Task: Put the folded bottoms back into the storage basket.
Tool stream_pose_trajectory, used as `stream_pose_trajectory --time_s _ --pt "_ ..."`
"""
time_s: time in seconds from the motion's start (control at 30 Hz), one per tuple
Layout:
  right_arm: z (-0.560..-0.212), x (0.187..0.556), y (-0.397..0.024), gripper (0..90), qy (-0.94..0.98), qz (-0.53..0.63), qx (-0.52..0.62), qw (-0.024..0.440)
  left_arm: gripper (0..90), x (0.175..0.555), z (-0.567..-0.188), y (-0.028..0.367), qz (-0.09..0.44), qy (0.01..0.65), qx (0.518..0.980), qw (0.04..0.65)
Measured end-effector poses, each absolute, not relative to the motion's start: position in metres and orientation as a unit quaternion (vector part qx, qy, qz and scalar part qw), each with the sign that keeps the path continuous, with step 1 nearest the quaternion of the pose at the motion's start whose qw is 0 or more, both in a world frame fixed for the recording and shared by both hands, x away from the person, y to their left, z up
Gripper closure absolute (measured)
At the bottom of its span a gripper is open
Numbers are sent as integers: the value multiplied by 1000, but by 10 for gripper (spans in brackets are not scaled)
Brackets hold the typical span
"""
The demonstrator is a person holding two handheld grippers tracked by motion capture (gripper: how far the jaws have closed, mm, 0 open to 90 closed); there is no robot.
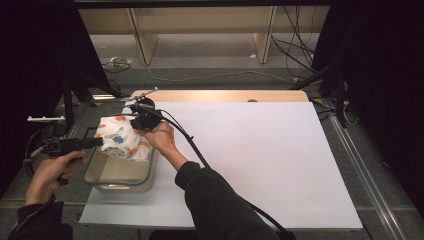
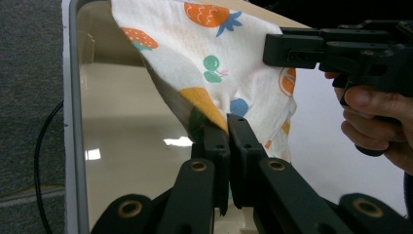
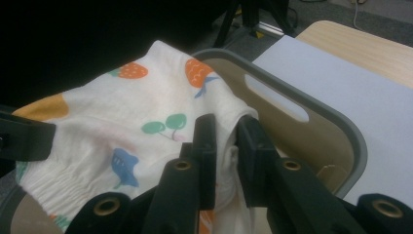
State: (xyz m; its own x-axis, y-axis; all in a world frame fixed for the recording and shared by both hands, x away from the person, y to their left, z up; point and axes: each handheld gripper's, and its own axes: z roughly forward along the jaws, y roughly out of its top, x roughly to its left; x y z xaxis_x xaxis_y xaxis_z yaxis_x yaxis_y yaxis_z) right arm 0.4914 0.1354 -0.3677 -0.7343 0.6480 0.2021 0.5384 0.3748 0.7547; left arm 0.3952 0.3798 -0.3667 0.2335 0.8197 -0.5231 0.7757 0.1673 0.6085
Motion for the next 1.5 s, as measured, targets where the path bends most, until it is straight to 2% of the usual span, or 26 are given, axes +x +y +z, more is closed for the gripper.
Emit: stream_pose_trajectory --time_s 0.93,1.0,1.03,1.07,1.13,1.17,1.23,1.5 --pt "-382 489 135 784 830 419 363 54 867 398 -380 380 4 624 659 419" --pt "-383 489 135 771 832 416 363 53 861 399 -382 379 1 626 660 415" --pt "-383 489 136 735 833 416 361 53 849 400 -382 379 1 626 661 414" --pt "-384 489 136 671 834 414 362 50 810 400 -383 379 1 628 659 413" --pt "-386 491 137 479 836 406 367 30 654 401 -382 380 8 635 650 416" --pt "-386 491 136 410 835 403 373 32 532 401 -382 380 12 640 649 410" --pt "-385 492 135 356 832 406 377 39 351 401 -380 378 27 645 654 396" --pt "-377 493 128 316 826 416 378 44 252 403 -379 373 40 646 653 394"
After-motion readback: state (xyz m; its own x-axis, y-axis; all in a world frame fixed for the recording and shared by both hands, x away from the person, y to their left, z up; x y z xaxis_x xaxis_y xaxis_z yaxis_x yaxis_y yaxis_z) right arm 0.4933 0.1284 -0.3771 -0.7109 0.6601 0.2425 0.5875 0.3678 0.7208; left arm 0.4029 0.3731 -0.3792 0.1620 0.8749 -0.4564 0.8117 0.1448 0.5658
